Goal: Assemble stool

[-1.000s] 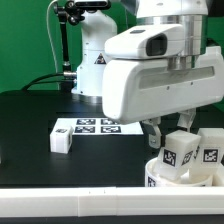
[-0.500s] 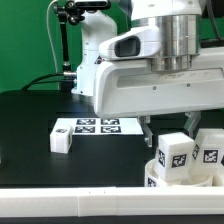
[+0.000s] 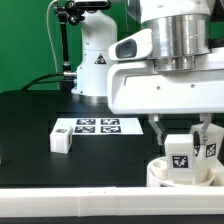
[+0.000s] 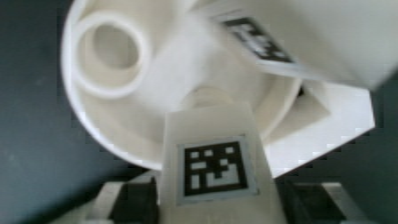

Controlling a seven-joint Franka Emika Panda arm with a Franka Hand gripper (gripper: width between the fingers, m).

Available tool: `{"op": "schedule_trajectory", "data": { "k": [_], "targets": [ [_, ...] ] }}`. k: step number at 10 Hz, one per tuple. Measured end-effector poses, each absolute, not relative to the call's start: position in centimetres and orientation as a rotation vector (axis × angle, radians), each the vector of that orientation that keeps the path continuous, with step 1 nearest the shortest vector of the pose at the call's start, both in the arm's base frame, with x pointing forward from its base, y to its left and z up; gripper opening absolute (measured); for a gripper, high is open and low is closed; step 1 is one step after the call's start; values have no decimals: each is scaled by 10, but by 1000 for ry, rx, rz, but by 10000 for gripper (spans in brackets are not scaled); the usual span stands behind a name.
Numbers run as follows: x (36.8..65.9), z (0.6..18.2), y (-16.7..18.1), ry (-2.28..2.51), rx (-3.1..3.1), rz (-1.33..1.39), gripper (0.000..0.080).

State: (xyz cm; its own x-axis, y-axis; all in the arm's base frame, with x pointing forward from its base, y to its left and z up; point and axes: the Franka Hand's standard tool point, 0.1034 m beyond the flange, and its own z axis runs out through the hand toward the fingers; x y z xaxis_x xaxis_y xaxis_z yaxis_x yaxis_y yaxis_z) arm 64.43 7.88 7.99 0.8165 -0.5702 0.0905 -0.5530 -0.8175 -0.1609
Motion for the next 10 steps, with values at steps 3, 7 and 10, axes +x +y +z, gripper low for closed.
{"op": "schedule_trajectory", "data": {
  "k": [3,7,10],
  "targets": [
    [644,80,87,1237,-2713,-169,341],
    [642,79,96,1684,-2410,-97,341],
    [643,80,95,1845,-2256,-50,341]
  ]
}}
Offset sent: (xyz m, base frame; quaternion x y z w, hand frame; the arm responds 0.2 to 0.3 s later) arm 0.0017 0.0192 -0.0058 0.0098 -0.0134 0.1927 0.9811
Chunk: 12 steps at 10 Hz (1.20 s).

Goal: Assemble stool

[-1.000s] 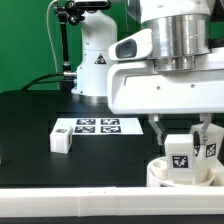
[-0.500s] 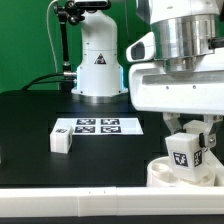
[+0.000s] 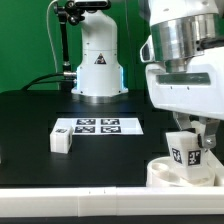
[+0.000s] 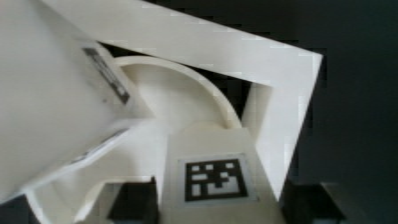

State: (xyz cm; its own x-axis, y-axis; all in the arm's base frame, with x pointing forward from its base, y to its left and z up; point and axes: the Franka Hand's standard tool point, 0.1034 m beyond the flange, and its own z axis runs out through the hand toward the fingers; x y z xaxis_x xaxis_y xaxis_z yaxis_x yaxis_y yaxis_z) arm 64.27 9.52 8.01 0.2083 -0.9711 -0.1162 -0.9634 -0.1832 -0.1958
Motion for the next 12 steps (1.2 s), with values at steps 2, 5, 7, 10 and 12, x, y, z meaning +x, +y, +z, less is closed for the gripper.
{"op": "schedule_trajectory", "data": {
  "k": [2,5,7,10,12],
  "targets": [
    [642,80,97,1847,-2254,-49,346],
    [645,94,91,1687,-2386,-38,627],
    [644,107,91,1576,-2463,-10,643],
    [647,108,89,1325,-2610,-44,649],
    [645,103,87,969,-2807,-87,649]
  ]
}}
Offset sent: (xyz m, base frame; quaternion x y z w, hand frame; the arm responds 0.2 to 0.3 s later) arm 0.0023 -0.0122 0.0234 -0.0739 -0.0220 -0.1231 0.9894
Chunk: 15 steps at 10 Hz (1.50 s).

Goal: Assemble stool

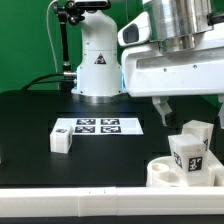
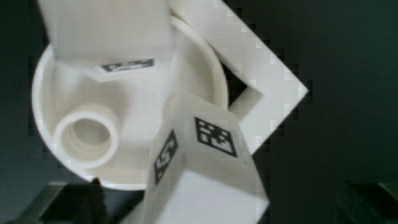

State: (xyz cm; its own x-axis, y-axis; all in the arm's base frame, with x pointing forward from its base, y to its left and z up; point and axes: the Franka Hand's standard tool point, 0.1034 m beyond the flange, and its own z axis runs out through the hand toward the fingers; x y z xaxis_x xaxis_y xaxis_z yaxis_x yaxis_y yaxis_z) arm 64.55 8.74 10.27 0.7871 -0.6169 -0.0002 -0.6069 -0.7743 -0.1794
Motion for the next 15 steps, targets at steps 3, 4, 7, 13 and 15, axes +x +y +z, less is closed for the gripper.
{"op": "schedule_trajectory", "data": {
  "k": [3,4,7,13,15],
  "targets": [
    [652,102,86,388,-3017,-127,649],
    [655,103,87,285,-3040,-139,649],
    [655,102,84,5,-3064,-152,649],
    [659,100,84,-874,-3043,-156,649],
    [659,100,80,-1075,-2993,-150,649]
  ]
}}
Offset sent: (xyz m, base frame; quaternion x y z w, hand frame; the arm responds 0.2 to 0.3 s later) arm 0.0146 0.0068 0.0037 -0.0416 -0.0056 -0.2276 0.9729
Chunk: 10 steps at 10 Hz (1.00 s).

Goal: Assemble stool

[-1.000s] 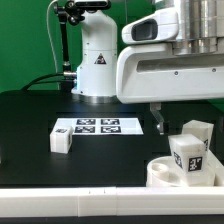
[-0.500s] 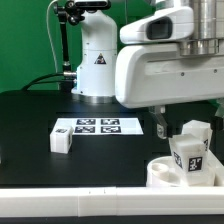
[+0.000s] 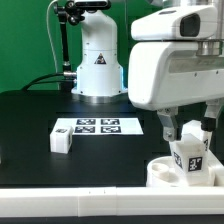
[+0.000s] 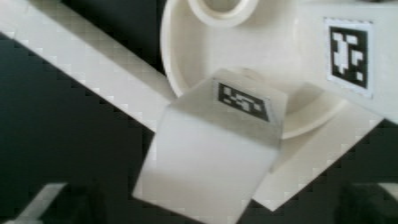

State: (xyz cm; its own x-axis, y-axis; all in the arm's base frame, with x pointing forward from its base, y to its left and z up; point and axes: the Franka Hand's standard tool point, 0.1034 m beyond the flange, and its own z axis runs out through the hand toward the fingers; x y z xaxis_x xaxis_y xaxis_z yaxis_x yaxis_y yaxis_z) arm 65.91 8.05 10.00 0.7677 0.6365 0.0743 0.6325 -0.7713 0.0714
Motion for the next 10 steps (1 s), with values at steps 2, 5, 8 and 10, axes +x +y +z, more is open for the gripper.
{"op": "schedule_trajectory", "data": {
  "k": [2,5,8,10],
  "targets": [
    [659,100,78,1212,2838,138,649],
    [658,97,82,1604,2565,80,649],
    [656,92,86,1888,2308,17,649],
    [656,92,84,1989,2213,2,649]
  ]
}}
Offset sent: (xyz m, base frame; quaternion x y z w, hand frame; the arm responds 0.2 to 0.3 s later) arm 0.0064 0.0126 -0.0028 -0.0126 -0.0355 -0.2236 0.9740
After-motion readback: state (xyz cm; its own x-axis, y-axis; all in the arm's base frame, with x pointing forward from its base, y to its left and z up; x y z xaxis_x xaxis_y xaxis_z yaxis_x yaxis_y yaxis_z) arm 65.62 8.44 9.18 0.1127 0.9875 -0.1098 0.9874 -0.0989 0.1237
